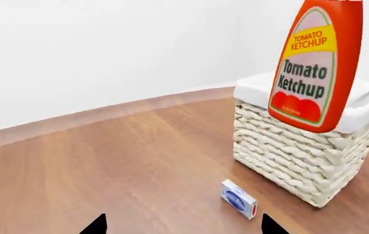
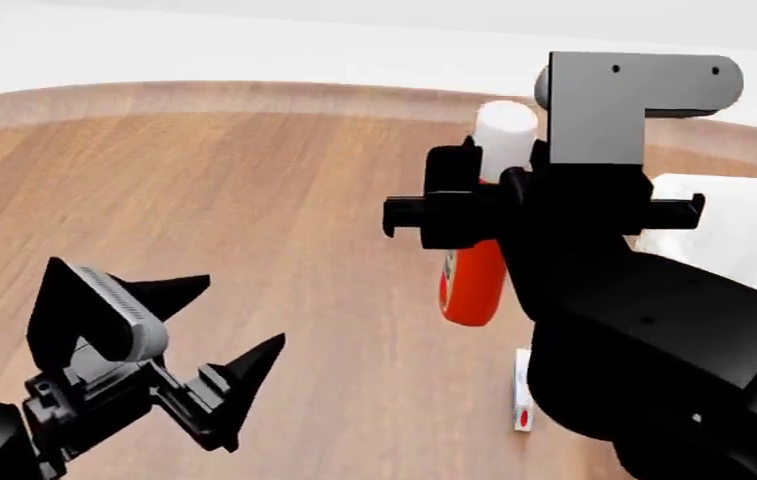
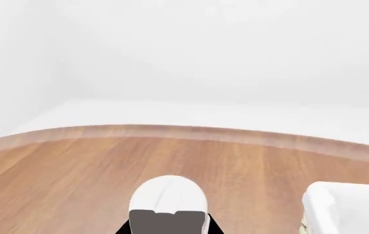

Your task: Pick up the ketchup, and put it in the basket.

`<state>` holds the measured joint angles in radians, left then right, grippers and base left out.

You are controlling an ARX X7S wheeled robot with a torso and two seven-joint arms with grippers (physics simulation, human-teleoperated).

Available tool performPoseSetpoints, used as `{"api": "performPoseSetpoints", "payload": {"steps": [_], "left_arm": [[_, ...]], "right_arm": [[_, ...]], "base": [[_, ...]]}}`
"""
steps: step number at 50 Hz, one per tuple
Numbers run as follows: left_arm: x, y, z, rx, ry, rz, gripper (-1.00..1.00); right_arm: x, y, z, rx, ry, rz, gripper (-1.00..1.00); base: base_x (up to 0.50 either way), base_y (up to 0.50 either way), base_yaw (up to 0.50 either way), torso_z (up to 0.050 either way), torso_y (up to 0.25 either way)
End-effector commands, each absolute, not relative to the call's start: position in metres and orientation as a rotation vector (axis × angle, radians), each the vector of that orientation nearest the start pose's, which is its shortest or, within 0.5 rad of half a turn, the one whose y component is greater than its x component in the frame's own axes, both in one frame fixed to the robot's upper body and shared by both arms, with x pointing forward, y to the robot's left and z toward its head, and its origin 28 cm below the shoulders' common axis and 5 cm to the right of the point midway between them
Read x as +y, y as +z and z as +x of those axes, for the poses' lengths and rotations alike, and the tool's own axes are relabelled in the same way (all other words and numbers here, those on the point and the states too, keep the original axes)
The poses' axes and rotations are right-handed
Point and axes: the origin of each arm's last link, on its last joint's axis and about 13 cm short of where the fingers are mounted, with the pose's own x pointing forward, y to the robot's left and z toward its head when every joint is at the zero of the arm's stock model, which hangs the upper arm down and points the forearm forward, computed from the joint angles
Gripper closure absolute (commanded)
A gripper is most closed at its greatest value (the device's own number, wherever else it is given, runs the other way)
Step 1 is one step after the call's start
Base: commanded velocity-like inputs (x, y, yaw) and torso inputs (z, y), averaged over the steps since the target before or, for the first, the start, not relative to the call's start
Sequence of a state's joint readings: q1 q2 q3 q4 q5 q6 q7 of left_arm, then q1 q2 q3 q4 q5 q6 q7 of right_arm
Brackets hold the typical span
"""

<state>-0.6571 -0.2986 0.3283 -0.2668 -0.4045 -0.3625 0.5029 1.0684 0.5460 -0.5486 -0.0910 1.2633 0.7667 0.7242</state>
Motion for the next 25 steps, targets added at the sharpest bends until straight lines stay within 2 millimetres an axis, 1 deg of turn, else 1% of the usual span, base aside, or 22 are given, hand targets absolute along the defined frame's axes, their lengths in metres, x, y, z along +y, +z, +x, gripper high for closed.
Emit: {"api": "performPoseSetpoints", "payload": {"steps": [1, 3, 7, 11, 13, 16, 18, 19, 20, 21, 23, 25], "left_arm": [[0.233, 0.085, 0.319, -0.035, -0.354, -0.038, -1.00], [0.234, 0.087, 0.315, -0.063, -0.292, -0.047, -1.00], [0.234, 0.085, 0.308, -0.084, -0.244, -0.045, -1.00], [0.238, 0.081, 0.306, -0.097, -0.183, -0.019, -1.00], [0.240, 0.079, 0.304, -0.074, -0.157, -0.019, -1.00], [0.241, 0.078, 0.301, -0.089, -0.135, -0.009, -1.00], [0.244, 0.078, 0.301, -0.110, -0.089, -0.002, -1.00], [0.247, 0.079, 0.299, -0.127, -0.065, 0.002, -1.00], [0.247, 0.079, 0.299, -0.127, -0.065, 0.002, -1.00], [0.248, 0.079, 0.297, -0.136, -0.047, 0.000, -1.00], [0.250, 0.080, 0.292, -0.109, -0.026, -0.061, -1.00], [0.251, 0.079, 0.289, -0.117, -0.017, -0.053, -1.00]], "right_arm": [[-0.131, 0.289, 0.327, -0.005, -0.019, 0.024, 1.00], [-0.140, 0.296, 0.329, -0.020, -0.050, 0.023, 1.00], [-0.153, 0.304, 0.331, -0.048, -0.093, 0.011, 1.00], [-0.165, 0.309, 0.334, -0.063, -0.130, 0.000, 1.00], [-0.173, 0.312, 0.336, -0.071, -0.162, -0.008, 1.00], [-0.180, 0.315, 0.337, -0.081, -0.187, -0.004, 1.00], [-0.187, 0.318, 0.338, -0.088, -0.214, 0.001, 1.00], [-0.194, 0.319, 0.339, -0.089, -0.249, -0.007, 1.00], [-0.194, 0.319, 0.339, -0.089, -0.249, -0.007, 1.00], [-0.198, 0.321, 0.339, -0.094, -0.263, -0.006, 1.00], [-0.203, 0.322, 0.339, -0.101, -0.287, -0.004, 1.00], [-0.207, 0.323, 0.340, -0.105, -0.303, -0.010, 1.00]], "base": [[0.00, 0.00, 0.00, 0.000, 0.000], [0.00, 0.00, 0.00, 0.000, 0.000], [0.00, 0.00, 0.00, 0.000, 0.003], [0.00, 0.00, 0.00, 0.000, 0.000], [0.00, 0.00, 0.00, 0.000, 0.000], [0.00, 0.00, 0.00, 0.000, 0.000], [0.00, 0.00, 0.00, 0.000, 0.000], [0.00, 0.00, 0.00, 0.000, 0.000], [0.00, 0.00, 0.00, 0.000, 0.000], [0.00, 0.00, 0.00, 0.000, 0.000], [0.00, 0.00, 0.00, 0.000, 0.000], [0.00, 0.00, 0.00, 0.000, 0.000]]}}
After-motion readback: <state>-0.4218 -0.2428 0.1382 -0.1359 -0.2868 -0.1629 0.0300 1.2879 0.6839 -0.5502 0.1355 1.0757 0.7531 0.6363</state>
